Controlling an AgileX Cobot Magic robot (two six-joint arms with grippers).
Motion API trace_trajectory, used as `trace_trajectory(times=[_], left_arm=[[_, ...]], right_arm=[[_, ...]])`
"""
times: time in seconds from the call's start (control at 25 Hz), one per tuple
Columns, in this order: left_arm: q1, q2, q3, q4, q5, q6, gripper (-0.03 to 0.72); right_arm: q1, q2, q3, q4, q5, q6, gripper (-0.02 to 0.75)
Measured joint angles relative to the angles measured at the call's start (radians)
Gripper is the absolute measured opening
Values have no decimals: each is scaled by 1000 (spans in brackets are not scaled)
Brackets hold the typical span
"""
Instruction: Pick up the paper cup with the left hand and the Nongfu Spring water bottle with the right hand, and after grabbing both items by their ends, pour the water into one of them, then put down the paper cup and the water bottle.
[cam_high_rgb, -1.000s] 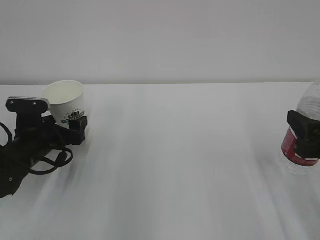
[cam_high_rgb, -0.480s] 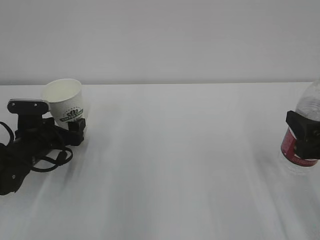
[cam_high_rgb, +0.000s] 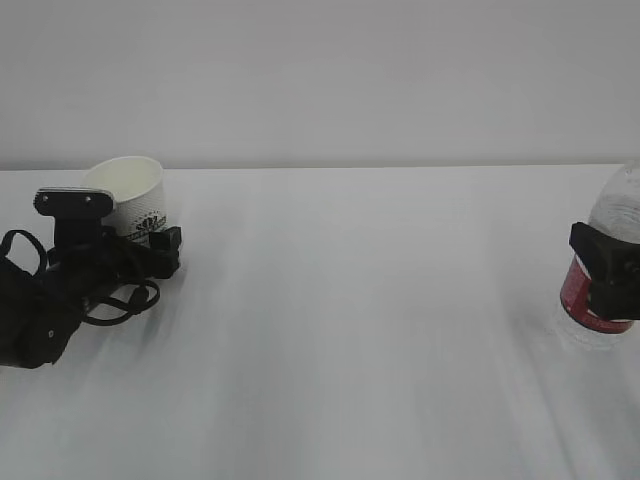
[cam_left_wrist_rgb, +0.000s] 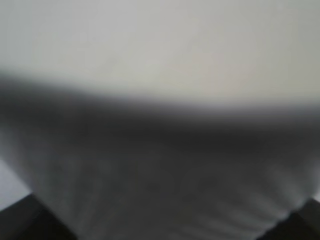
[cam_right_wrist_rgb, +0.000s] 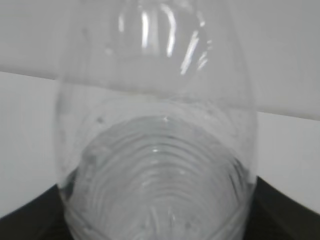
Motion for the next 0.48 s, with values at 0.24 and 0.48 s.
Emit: trace_trajectory(times=[0.24,0.48], left_arm=[[0,4,-5,0,-12,0,666],[0,4,-5,2,-17,0,560]], right_arm=[[0,0,0,0,0,0,520],[0,0,0,0,0,0,520]])
